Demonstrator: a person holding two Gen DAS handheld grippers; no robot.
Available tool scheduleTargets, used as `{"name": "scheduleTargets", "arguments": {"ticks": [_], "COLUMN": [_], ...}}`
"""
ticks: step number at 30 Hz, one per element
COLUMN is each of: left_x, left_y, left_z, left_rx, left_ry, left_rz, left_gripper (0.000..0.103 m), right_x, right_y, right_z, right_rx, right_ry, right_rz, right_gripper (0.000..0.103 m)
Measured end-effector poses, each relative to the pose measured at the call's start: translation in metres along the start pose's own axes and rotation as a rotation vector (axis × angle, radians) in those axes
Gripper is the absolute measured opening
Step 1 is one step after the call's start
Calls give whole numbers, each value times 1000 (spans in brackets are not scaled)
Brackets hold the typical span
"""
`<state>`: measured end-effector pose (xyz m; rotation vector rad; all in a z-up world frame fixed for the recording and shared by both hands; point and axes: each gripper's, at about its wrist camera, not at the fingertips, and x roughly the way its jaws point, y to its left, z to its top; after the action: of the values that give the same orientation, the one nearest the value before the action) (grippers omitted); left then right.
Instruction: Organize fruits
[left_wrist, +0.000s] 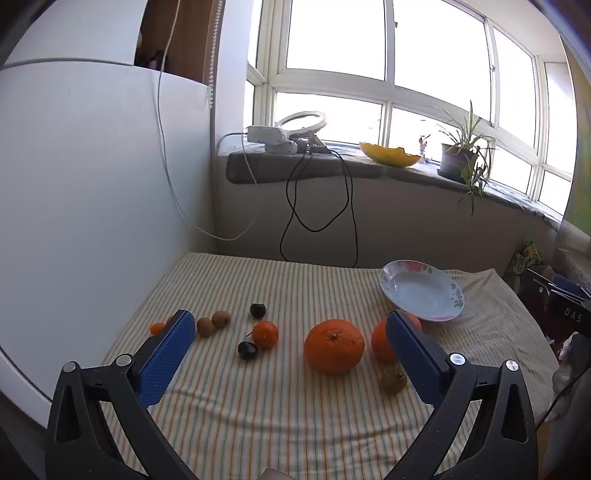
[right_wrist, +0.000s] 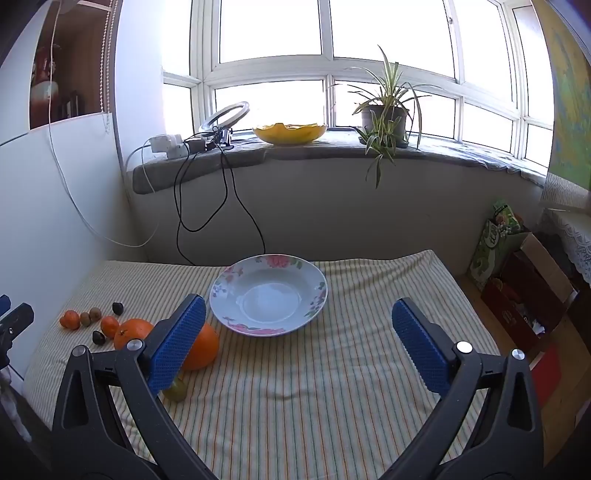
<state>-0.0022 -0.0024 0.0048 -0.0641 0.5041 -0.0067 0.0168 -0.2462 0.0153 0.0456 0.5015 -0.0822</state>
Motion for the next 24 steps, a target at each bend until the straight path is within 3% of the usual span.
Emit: {"name": "scheduleTargets", "arguments": {"ticks": [24], "left_x": [0], "left_y": [0], "left_z": [1], "left_rx": [-4], "left_ry": [0], "left_rz": [-11], "left_gripper": [102], "right_x": [2], "right_y": [3], "right_z": [-1], "right_rx": [1], "right_ry": [2], "right_rz": [0], "right_gripper": [103]}}
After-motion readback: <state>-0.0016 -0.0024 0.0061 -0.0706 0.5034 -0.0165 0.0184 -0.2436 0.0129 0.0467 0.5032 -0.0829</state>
